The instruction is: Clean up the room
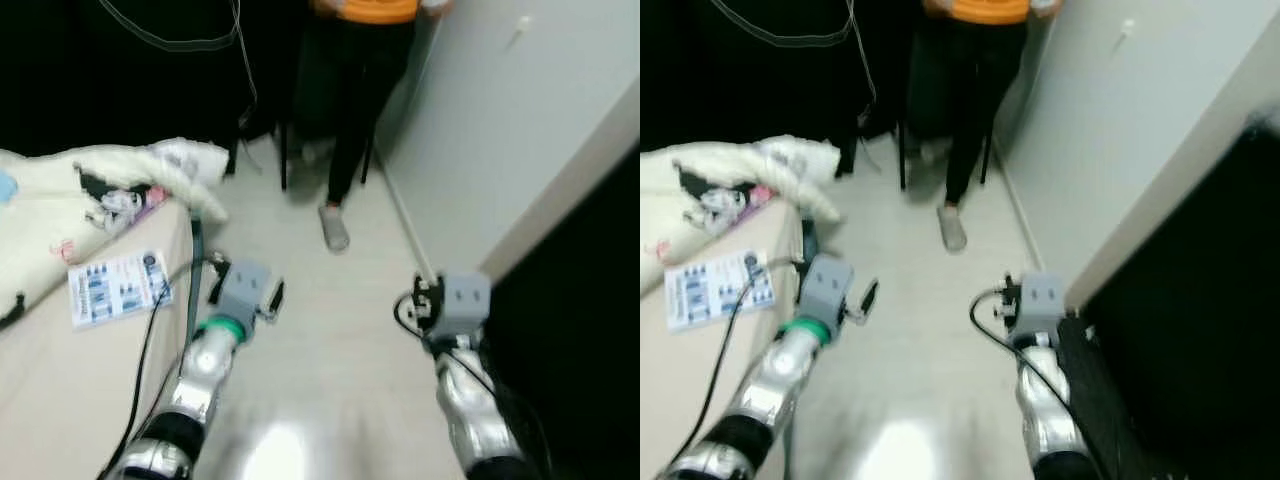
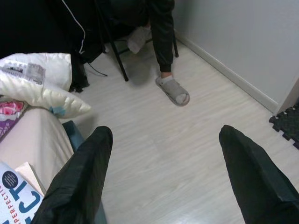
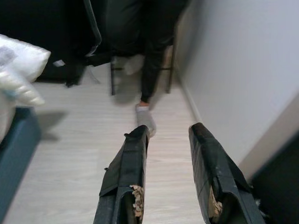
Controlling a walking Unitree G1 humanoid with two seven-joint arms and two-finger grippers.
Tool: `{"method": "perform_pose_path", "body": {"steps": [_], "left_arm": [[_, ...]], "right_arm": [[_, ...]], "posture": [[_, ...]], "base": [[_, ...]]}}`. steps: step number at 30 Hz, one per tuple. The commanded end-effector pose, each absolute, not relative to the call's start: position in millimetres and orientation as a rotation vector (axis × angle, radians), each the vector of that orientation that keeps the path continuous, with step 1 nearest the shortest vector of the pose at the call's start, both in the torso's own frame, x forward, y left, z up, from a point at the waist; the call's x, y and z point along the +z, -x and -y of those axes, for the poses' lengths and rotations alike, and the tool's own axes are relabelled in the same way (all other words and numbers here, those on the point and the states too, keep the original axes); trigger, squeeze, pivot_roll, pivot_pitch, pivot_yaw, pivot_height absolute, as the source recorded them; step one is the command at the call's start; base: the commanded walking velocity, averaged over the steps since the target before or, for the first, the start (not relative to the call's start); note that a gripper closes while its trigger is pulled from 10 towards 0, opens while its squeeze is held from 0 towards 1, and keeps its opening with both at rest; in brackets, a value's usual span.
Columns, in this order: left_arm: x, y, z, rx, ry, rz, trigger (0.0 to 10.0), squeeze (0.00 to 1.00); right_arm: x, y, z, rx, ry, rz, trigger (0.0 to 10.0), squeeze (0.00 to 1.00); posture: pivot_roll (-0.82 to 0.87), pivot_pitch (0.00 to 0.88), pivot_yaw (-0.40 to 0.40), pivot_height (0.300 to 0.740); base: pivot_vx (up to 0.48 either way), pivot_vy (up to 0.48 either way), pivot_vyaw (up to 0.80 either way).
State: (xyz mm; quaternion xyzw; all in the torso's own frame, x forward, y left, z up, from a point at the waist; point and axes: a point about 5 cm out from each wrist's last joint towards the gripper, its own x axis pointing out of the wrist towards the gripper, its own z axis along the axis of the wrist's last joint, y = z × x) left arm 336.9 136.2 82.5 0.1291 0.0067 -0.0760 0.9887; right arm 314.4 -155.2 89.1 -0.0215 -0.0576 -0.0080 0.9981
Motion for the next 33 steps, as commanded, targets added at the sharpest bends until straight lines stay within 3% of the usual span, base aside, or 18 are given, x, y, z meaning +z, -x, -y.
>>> {"method": "perform_pose_path", "body": {"steps": [1,8,33], "left_arm": [[74.9,-333.3,-134.9,-0.160,-0.238,-0.047,10.0,0.00],[79.1,-335.8,-131.9,-0.177,-0.284,-0.024,10.0,0.00],[81.5,-338.6,-131.4,-0.176,-0.279,-0.026,10.0,0.00]], "right_arm": [[80.5,-309.3,159.8,-0.032,0.048,0.081,10.0,0.00],[80.2,-308.7,160.3,-0.035,0.050,0.080,10.0,0.00],[79.2,-307.5,163.1,-0.044,0.055,0.076,10.0,0.00]], "posture": [[-0.13,0.062,-0.011,0.720],[-0.13,0.062,-0.011,0.720],[-0.13,0.062,-0.011,0.720]], "base": [[0.000,0.000,0.00],[0.216,0.000,0.00],[0.479,0.000,0.00]]}}
